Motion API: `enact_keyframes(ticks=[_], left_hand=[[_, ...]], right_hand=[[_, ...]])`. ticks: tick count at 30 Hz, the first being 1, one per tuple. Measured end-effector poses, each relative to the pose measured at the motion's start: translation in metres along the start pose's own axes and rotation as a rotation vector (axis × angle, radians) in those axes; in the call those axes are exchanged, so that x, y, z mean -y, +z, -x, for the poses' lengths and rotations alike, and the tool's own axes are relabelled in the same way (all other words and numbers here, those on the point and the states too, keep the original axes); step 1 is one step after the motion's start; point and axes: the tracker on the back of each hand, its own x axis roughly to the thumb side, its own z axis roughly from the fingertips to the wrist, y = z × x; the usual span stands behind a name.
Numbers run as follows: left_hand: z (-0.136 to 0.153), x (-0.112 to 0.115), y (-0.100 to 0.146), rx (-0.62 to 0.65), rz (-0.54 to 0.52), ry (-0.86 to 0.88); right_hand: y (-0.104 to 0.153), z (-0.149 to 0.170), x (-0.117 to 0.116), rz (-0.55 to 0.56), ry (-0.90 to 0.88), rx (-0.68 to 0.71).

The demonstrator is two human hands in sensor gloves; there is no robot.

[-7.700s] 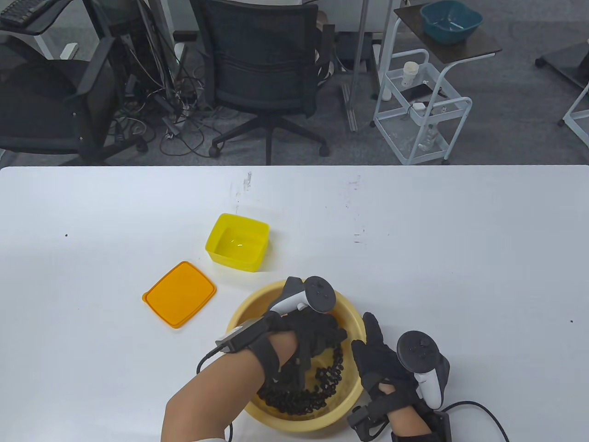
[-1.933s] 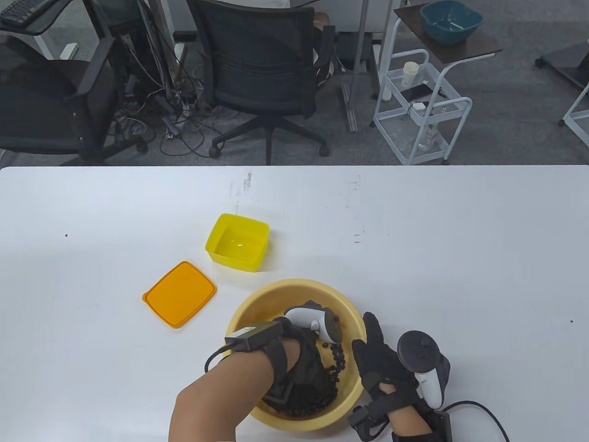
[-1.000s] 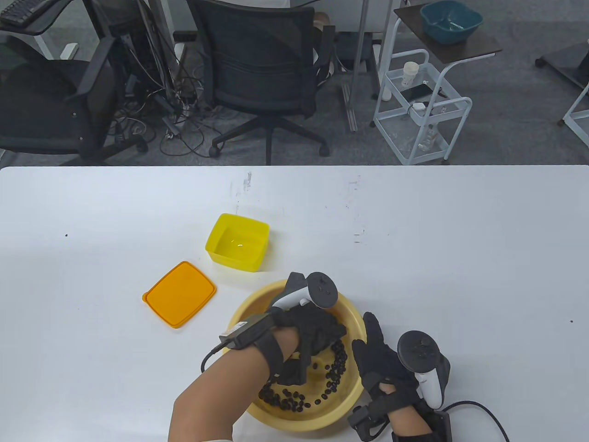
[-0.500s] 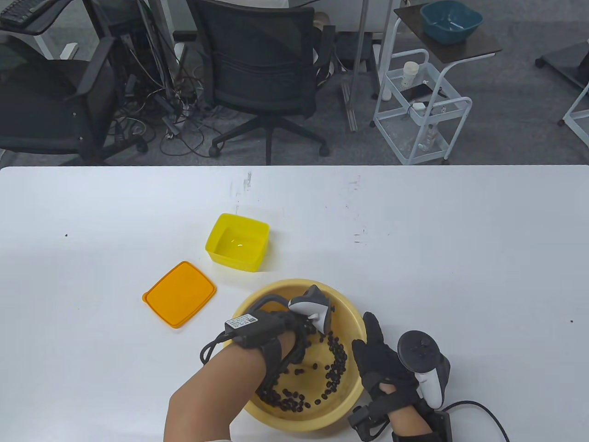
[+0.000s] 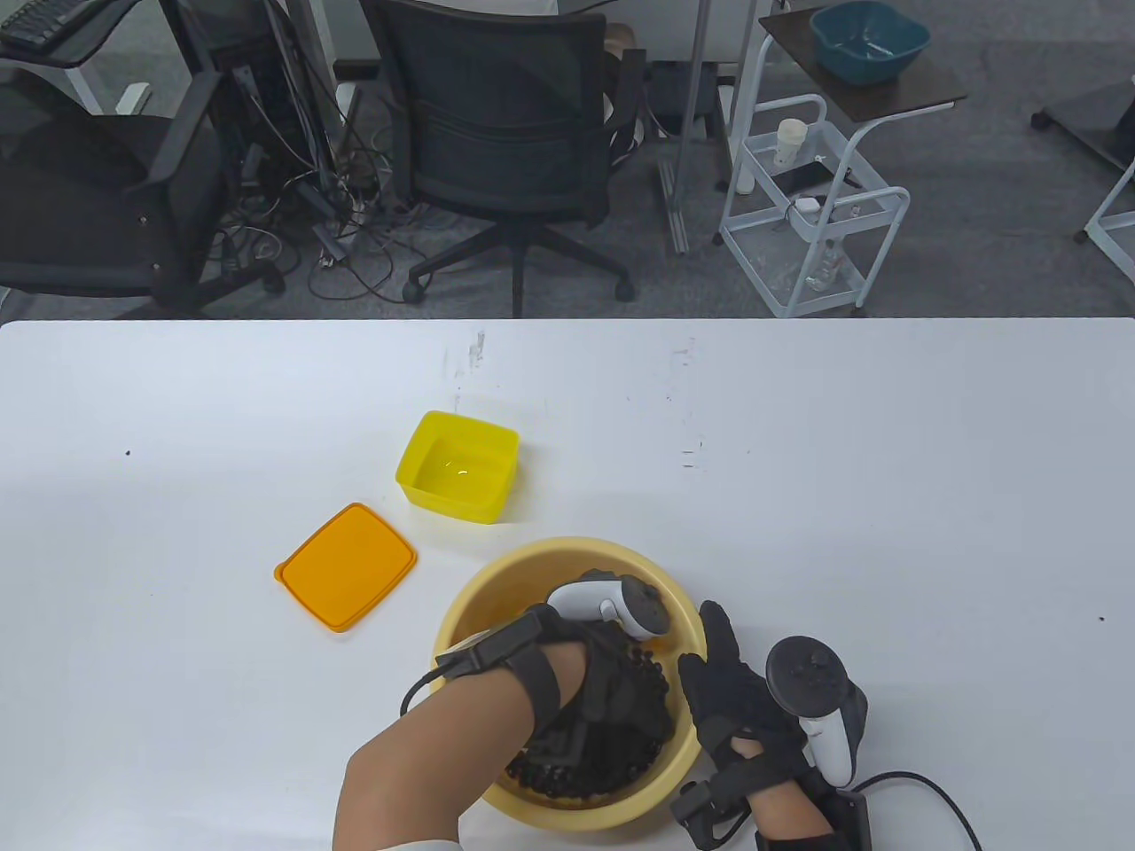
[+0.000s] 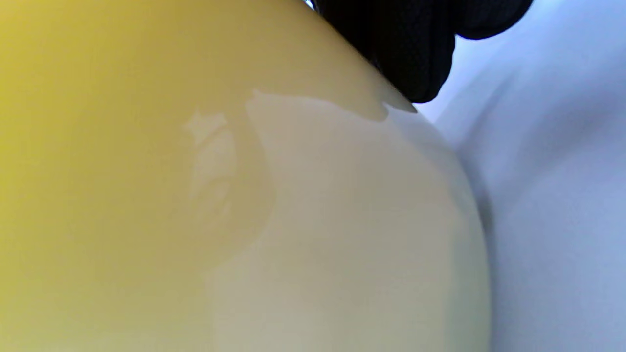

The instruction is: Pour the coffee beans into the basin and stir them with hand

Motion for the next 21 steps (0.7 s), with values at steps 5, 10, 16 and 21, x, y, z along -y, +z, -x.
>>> enact_keyframes(ticks=[5,10,16,21], left_hand=[[0.003,-0.014,0.01,0.096,-0.149,0.089],[0.005,-0.021,0.02,0.093,-0.284,0.093],[-0.001,-0.025,0.028,0.056,-0.411,-0.005],[-0.012,-0.025,0.037,-0.005,-0.576,-0.19]], right_hand=[[0.0,0.0,0.0,0.002,0.003,0.002],[0.0,0.0,0.0,0.001,0.001,0.0],[0.0,0.0,0.0,0.001,0.001,0.0],[0.0,0.0,0.0,0.0,0.0,0.0]])
